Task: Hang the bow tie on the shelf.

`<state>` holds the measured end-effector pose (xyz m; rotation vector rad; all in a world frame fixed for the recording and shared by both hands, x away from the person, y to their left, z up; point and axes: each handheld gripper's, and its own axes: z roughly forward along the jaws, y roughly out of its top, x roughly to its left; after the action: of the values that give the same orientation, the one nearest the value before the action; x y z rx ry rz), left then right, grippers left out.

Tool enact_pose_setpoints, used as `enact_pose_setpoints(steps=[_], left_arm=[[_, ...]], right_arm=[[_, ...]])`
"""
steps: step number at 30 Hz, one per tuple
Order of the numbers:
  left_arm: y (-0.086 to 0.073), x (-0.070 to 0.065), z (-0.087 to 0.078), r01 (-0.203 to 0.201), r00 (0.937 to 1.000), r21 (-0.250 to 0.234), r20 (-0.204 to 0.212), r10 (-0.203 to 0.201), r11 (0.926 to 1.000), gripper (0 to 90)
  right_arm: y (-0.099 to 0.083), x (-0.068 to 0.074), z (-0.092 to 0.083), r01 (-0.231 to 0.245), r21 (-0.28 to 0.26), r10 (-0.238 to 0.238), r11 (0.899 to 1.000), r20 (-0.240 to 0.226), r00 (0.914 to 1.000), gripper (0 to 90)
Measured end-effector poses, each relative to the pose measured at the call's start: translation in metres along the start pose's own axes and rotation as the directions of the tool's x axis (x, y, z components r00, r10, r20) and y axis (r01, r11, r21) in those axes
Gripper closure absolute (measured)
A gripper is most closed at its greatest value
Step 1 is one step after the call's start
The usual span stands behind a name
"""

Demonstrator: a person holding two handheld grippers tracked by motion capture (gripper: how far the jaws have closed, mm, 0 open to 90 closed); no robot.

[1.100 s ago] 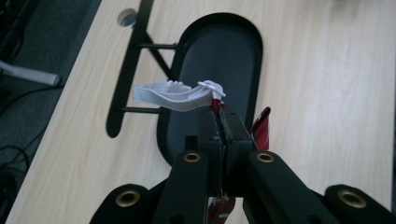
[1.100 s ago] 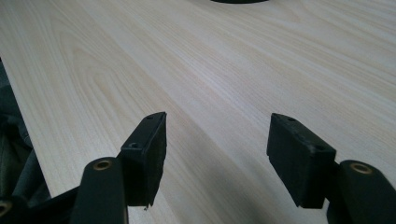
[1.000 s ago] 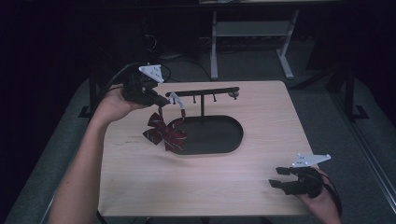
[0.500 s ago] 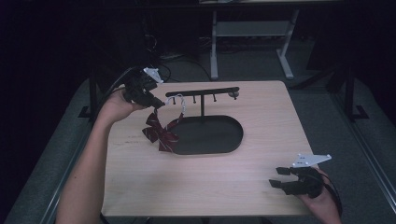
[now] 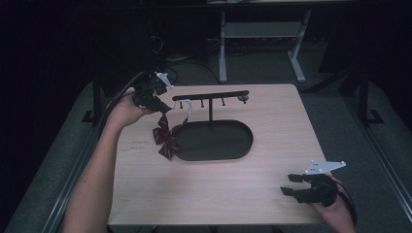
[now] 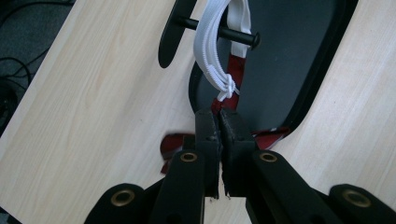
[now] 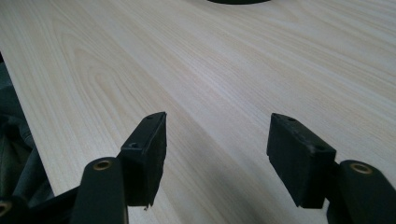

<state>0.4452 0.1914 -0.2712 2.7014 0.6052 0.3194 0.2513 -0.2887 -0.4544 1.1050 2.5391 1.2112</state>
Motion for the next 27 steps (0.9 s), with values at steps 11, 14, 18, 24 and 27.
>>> enact_pose_setpoints(steps=[11,14,18,24,27], left_arm=[[-0.001,-0.002,0.0,-0.001,1.0,0.011,-0.008,0.001,0.9999,79.9],[-0.002,-0.004,-0.002,-0.006,1.0,0.021,-0.007,0.007,0.9998,79.8],[-0.006,-0.006,-0.001,-0.005,0.9999,0.001,-0.009,0.005,1.0,78.9],[-0.012,-0.008,0.003,-0.012,0.9999,0.006,0.012,0.012,0.9999,78.2],[-0.013,-0.01,0.004,-0.024,0.9996,0.021,0.017,0.024,0.9995,77.8]], right_arm=[[0.0,0.001,-0.001,0.001,-0.003,-0.001,1.0,0.0,1.0,37.3],[0.0,0.001,0.0,0.002,0.0,-0.002,1.0,0.0,1.0,37.3],[0.0,0.003,0.0,0.005,0.002,-0.005,1.0,0.001,1.0,37.3],[0.0,0.004,0.0,0.001,0.005,-0.001,1.0,0.002,1.0,37.3],[0.0,0.004,0.0,-0.001,0.006,0.001,1.0,0.003,1.0,37.3]])
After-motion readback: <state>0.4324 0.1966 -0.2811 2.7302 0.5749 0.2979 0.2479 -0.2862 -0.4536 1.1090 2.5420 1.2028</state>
